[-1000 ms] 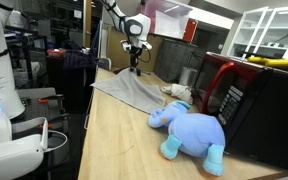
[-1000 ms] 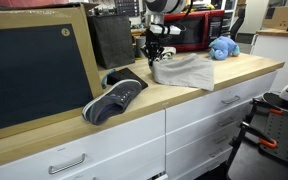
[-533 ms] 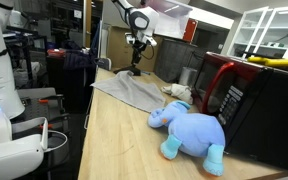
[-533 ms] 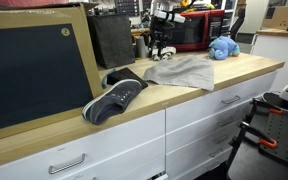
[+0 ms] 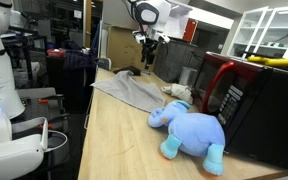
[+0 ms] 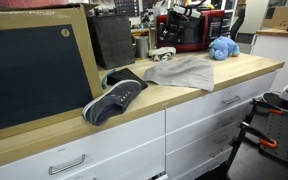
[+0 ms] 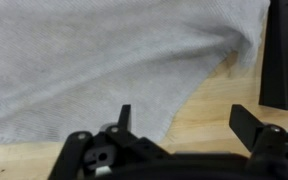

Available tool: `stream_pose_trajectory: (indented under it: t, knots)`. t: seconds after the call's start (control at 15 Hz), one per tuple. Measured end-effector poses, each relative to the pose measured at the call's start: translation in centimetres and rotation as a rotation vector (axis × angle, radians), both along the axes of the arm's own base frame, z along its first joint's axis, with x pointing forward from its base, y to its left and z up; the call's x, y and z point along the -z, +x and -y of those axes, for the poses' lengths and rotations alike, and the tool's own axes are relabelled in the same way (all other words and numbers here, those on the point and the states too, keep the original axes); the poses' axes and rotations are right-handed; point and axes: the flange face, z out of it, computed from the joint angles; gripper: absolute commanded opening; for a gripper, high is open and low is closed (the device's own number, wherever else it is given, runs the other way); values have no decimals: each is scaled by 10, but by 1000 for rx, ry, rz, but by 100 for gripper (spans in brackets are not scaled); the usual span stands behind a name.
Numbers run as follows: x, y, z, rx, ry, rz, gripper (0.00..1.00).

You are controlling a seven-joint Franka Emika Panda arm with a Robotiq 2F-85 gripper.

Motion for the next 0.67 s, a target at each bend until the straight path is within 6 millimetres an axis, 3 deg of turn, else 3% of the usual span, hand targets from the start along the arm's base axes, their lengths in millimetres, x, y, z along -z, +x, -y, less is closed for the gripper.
stream_pose_trajectory:
  t: [0.2,0.4,0.47,0.53,0.67]
  knots:
    - [24,1,7,5,-58,35,100]
    - [54,8,1,13,-105,70,100]
    - [62,12,-2,17,-118,82,75]
    - [70,15,-5,24,-131,94,72]
    - [85,22,-11,38,-157,115,56]
